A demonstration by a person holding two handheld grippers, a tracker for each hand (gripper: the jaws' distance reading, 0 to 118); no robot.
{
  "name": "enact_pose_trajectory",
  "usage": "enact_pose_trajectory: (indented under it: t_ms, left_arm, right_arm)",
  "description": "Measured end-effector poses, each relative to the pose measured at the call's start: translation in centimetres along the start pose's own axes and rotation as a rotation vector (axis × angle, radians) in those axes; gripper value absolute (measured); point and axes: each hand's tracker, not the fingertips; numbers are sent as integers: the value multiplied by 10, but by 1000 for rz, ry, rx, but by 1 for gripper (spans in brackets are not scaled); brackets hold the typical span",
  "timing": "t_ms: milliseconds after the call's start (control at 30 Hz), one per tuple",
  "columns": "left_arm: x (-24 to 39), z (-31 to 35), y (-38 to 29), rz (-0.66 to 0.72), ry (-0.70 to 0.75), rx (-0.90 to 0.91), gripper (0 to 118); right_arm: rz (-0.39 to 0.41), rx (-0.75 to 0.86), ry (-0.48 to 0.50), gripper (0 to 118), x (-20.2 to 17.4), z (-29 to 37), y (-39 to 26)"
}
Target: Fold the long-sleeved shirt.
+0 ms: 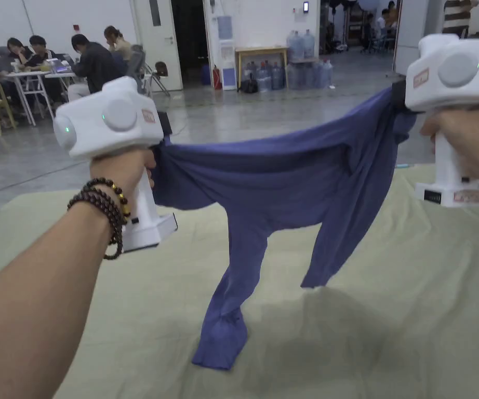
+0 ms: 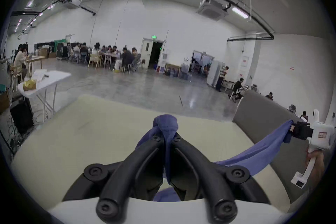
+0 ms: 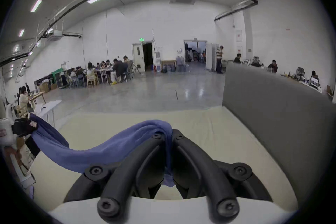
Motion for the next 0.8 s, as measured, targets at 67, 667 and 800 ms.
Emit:
enact_pose_trajectory:
  t_ms: [67,667,800]
  left_arm:
    - [-7,-19,-40,-4,-7,-55,3]
    - [-64,167,-295,61,4,-177,3]
    - [-74,240,-374,54,59,-271,3]
  right_arm:
    - [5,-64,0,7,5,-22,-44]
    - [90,-304,115,7,26,162,-324]
    - [114,-408,141,7,24,232,-391]
